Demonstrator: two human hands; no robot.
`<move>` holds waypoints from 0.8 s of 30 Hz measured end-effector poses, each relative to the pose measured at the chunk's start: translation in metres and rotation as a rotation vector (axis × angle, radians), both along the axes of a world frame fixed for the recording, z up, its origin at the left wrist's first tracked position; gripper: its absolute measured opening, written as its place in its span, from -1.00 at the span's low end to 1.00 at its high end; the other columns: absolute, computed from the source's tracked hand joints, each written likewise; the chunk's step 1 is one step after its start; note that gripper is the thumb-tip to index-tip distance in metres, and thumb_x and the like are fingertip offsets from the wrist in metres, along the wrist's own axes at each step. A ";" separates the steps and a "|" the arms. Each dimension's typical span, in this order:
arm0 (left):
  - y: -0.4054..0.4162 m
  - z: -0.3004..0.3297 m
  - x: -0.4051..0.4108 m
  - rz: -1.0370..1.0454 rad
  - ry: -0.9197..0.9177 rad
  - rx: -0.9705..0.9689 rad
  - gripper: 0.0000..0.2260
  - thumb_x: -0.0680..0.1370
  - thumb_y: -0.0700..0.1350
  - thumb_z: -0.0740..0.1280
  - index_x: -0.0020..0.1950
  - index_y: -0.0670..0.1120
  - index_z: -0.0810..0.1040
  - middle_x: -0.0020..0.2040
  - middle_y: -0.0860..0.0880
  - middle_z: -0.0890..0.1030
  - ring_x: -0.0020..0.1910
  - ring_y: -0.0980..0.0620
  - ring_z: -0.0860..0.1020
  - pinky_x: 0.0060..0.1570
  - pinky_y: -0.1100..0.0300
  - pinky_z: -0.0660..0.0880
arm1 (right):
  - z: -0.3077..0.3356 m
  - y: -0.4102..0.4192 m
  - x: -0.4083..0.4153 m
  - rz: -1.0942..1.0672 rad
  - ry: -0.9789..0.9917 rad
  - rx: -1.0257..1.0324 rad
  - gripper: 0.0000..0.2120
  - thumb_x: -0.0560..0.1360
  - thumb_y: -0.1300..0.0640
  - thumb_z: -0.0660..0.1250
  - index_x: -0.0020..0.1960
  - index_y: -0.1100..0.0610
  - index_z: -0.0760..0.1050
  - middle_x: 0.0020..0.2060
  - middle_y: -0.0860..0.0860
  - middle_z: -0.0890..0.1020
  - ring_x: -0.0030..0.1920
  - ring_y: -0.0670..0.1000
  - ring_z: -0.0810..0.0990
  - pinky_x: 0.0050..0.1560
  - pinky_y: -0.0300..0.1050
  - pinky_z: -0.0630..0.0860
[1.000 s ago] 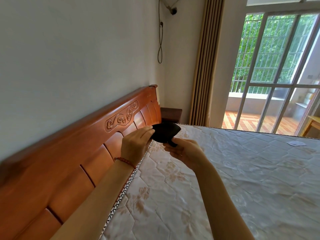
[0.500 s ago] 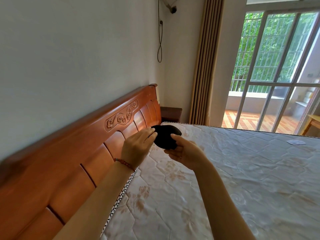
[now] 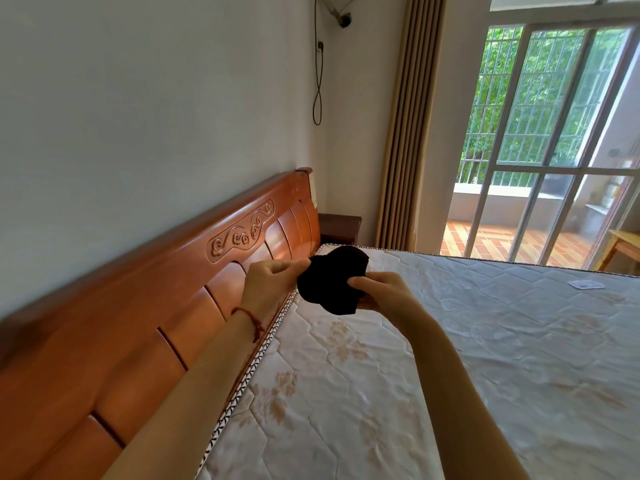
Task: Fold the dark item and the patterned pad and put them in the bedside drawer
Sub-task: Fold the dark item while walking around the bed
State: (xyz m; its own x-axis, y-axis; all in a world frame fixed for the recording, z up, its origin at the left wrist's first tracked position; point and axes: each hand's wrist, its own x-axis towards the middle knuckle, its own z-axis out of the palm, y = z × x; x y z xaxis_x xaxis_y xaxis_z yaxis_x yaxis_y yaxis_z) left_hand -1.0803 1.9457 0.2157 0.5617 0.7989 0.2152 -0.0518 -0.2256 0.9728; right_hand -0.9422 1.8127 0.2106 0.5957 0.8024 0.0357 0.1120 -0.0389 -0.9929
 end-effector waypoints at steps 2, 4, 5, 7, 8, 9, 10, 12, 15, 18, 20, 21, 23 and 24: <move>-0.005 0.003 -0.002 -0.157 0.000 -0.138 -0.88 0.43 -0.17 0.40 -0.10 -0.19 0.64 -0.31 -0.02 0.68 -0.31 0.09 0.66 -0.26 0.30 0.59 | 0.001 -0.004 0.000 0.047 -0.021 0.010 -0.90 0.50 0.22 0.30 -0.04 0.20 0.57 -0.13 0.10 0.66 -0.09 0.04 0.66 -0.03 -0.16 0.61; -0.006 0.004 -0.004 -0.239 0.014 -0.185 -0.93 0.42 -0.22 0.40 -0.12 -0.15 0.63 -0.27 -0.04 0.68 -0.30 0.08 0.67 -0.28 0.31 0.59 | 0.001 -0.008 -0.001 0.070 -0.028 0.023 -0.92 0.51 0.24 0.28 -0.06 0.15 0.56 -0.16 0.03 0.65 -0.13 -0.05 0.66 -0.12 -0.25 0.60; -0.007 0.005 -0.004 -0.265 0.024 -0.193 -0.94 0.42 -0.24 0.40 -0.13 -0.13 0.63 -0.27 -0.03 0.69 -0.29 0.07 0.67 -0.28 0.31 0.59 | 0.001 -0.010 -0.001 0.068 -0.030 0.028 -0.91 0.51 0.24 0.28 -0.06 0.15 0.56 -0.16 0.03 0.65 -0.13 -0.06 0.66 -0.12 -0.26 0.60; -0.009 0.005 -0.003 -0.287 0.031 -0.208 -0.91 0.40 -0.29 0.41 -0.15 -0.14 0.63 -0.31 -0.01 0.69 -0.30 0.07 0.67 -0.30 0.32 0.58 | -0.001 -0.014 0.000 0.055 -0.036 0.030 -0.91 0.51 0.23 0.28 -0.03 0.18 0.55 -0.16 0.04 0.64 -0.13 -0.06 0.65 -0.11 -0.26 0.60; -0.011 0.005 -0.003 -0.289 0.028 -0.214 -0.90 0.39 -0.32 0.40 -0.16 -0.15 0.62 -0.33 0.00 0.69 -0.32 0.08 0.66 -0.32 0.32 0.57 | -0.002 -0.016 0.001 0.043 -0.040 0.026 -0.90 0.51 0.23 0.28 -0.01 0.20 0.54 -0.16 0.04 0.64 -0.13 -0.06 0.64 -0.10 -0.25 0.60; -0.013 0.004 -0.002 -0.286 0.016 -0.214 -0.89 0.39 -0.34 0.40 -0.17 -0.16 0.62 -0.35 0.00 0.69 -0.34 0.09 0.66 -0.33 0.33 0.57 | -0.002 -0.017 0.000 0.029 -0.042 0.023 -0.89 0.51 0.23 0.28 0.01 0.22 0.53 -0.16 0.04 0.63 -0.12 -0.06 0.64 -0.09 -0.25 0.60; -0.015 0.003 0.000 -0.282 0.006 -0.209 -0.89 0.38 -0.34 0.41 -0.17 -0.16 0.62 -0.35 0.00 0.68 -0.34 0.09 0.66 -0.33 0.33 0.57 | -0.003 -0.019 0.000 0.011 -0.038 0.027 -0.88 0.51 0.23 0.28 0.01 0.24 0.53 -0.16 0.04 0.63 -0.12 -0.06 0.64 -0.10 -0.25 0.60; -0.018 0.000 0.002 -0.277 -0.012 -0.196 -0.89 0.37 -0.32 0.43 -0.17 -0.15 0.63 -0.30 -0.02 0.69 -0.31 0.07 0.67 -0.31 0.32 0.57 | -0.007 -0.025 -0.002 -0.039 -0.026 0.054 -0.88 0.49 0.23 0.31 0.00 0.25 0.54 -0.18 0.05 0.63 -0.14 -0.06 0.64 -0.15 -0.27 0.60; -0.024 -0.005 0.008 -0.294 -0.028 -0.187 -0.90 0.37 -0.29 0.44 -0.14 -0.16 0.63 -0.27 -0.02 0.69 -0.27 0.06 0.67 -0.29 0.32 0.57 | -0.012 -0.036 -0.005 -0.138 -0.034 0.095 -0.90 0.47 0.24 0.35 -0.03 0.21 0.58 -0.22 0.02 0.65 -0.22 -0.11 0.66 -0.22 -0.32 0.57; -0.035 -0.010 0.016 -0.345 -0.036 -0.225 -0.84 0.38 -0.29 0.43 -0.06 -0.21 0.63 -0.25 -0.03 0.69 -0.25 0.05 0.67 -0.29 0.33 0.56 | -0.016 -0.051 -0.008 -0.247 -0.023 0.151 -0.86 0.43 0.27 0.38 -0.01 0.25 0.59 -0.24 0.02 0.65 -0.28 -0.14 0.66 -0.25 -0.35 0.56; -0.044 -0.014 0.023 -0.378 -0.043 -0.245 -0.81 0.38 -0.29 0.43 -0.02 -0.23 0.62 -0.21 -0.06 0.69 -0.24 0.05 0.67 -0.29 0.33 0.56 | -0.020 -0.064 -0.009 -0.319 -0.014 0.176 -0.82 0.42 0.28 0.40 0.02 0.27 0.59 -0.22 0.03 0.66 -0.25 -0.12 0.66 -0.23 -0.34 0.57; -0.049 -0.016 0.027 -0.391 -0.043 -0.246 -0.80 0.38 -0.29 0.43 0.00 -0.24 0.61 -0.18 -0.09 0.69 -0.22 0.04 0.67 -0.28 0.32 0.56 | -0.022 -0.071 -0.010 -0.351 -0.007 0.186 -0.81 0.41 0.27 0.41 0.03 0.27 0.59 -0.21 0.04 0.66 -0.22 -0.11 0.66 -0.21 -0.32 0.58; -0.060 -0.020 0.036 -0.419 -0.039 -0.250 -0.78 0.39 -0.29 0.42 0.02 -0.26 0.61 -0.11 -0.15 0.67 -0.19 0.00 0.66 -0.24 0.29 0.58 | -0.026 -0.087 -0.010 -0.404 0.005 0.208 -0.82 0.41 0.27 0.42 0.01 0.23 0.61 -0.20 0.04 0.67 -0.20 -0.10 0.67 -0.18 -0.30 0.59; -0.067 -0.022 0.040 -0.433 -0.038 -0.256 -0.77 0.38 -0.29 0.43 0.03 -0.27 0.60 -0.09 -0.17 0.66 -0.18 -0.02 0.66 -0.23 0.28 0.59 | -0.027 -0.095 -0.010 -0.427 0.009 0.214 -0.84 0.40 0.26 0.42 -0.01 0.21 0.61 -0.20 0.03 0.68 -0.21 -0.11 0.67 -0.19 -0.30 0.59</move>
State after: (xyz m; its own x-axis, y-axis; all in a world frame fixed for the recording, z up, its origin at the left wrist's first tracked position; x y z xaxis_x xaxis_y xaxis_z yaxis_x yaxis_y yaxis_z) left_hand -1.0401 1.8790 0.1936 0.8488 0.5241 0.0699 -0.1244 0.0695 0.9898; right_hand -0.9522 1.7175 0.1833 0.8716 0.4608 0.1671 0.1220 0.1262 -0.9845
